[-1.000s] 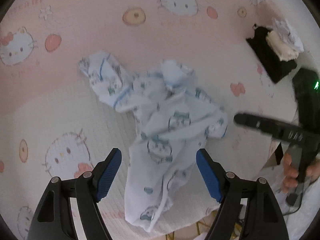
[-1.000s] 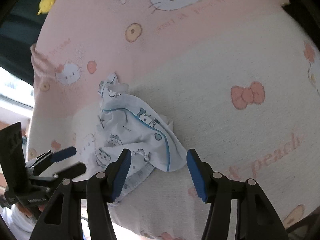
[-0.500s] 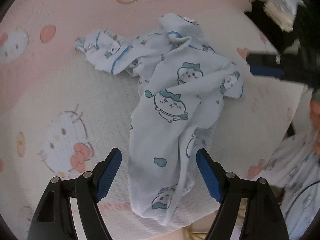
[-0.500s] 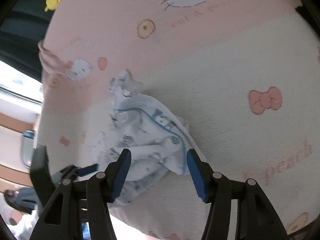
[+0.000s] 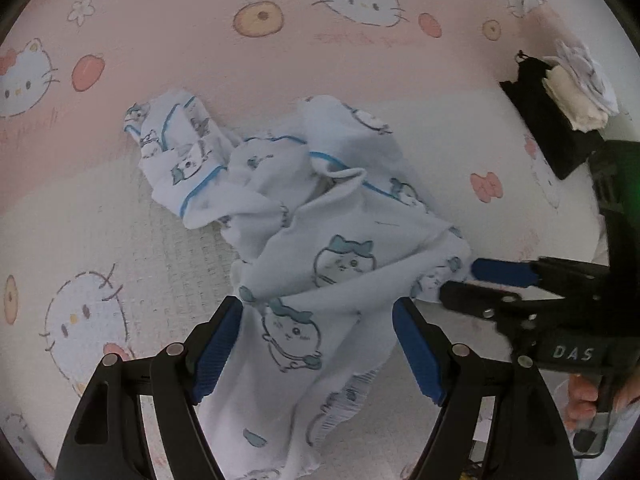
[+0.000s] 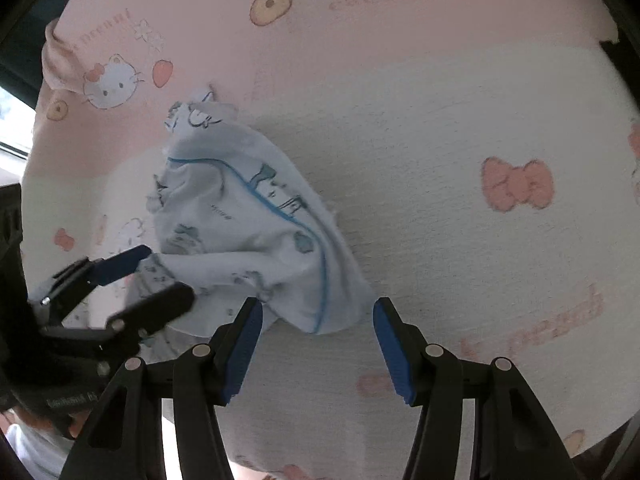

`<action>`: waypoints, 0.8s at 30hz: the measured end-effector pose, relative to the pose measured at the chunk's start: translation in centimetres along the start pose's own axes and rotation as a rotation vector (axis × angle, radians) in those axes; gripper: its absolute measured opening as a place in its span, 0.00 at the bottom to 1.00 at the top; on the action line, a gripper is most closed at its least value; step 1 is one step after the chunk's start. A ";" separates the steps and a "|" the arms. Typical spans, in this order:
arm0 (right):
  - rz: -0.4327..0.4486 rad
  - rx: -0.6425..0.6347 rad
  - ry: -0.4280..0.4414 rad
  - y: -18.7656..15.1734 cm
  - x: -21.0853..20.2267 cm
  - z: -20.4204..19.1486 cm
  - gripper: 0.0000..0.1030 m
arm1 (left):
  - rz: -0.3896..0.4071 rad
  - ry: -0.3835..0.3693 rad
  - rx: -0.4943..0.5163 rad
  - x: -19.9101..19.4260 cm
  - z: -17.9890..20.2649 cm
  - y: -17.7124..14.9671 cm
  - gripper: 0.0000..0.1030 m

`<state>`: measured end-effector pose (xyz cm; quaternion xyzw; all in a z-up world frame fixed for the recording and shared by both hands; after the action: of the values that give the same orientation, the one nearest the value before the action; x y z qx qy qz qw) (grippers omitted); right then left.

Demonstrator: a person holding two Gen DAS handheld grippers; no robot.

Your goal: Fold clothes

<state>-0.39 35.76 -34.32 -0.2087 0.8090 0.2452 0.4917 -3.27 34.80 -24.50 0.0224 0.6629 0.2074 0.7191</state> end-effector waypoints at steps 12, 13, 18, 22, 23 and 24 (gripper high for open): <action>-0.040 0.120 0.112 1.0 2.0 0.5 0.50 | -0.005 0.049 0.014 2.5 0.9 -1.0 0.30; -0.036 0.102 0.105 0.9 1.9 0.2 0.38 | 0.003 0.047 0.015 2.5 1.0 -0.9 0.29; -0.014 0.087 0.127 0.4 1.9 -1.2 0.20 | 0.029 0.036 -0.026 2.2 1.2 -0.6 0.24; 0.066 0.080 0.210 0.8 -0.8 -2.0 0.17 | 0.050 -0.074 -0.143 0.8 0.8 0.0 0.24; 0.089 0.074 0.240 1.0 -1.7 -2.4 0.17 | 0.057 -0.115 -0.180 0.3 0.7 0.1 0.24; 0.121 0.069 0.274 1.3 -2.7 -2.8 0.17 | 0.065 -0.157 -0.216 -0.2 0.6 0.3 0.25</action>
<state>-1.91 35.41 -30.55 -0.1740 0.8875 0.2156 0.3682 -2.82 35.13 -24.13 -0.0178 0.5774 0.2984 0.7598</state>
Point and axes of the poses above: each gripper's, at about its wrist camera, not at the fingertips, and x roughly the way its jaws point, z to its right, y to its top, the point moved 8 cm from there along x, roughly the way its jaws point, and after that the axes turned 2 degrees about x, right-handed, at the moved point
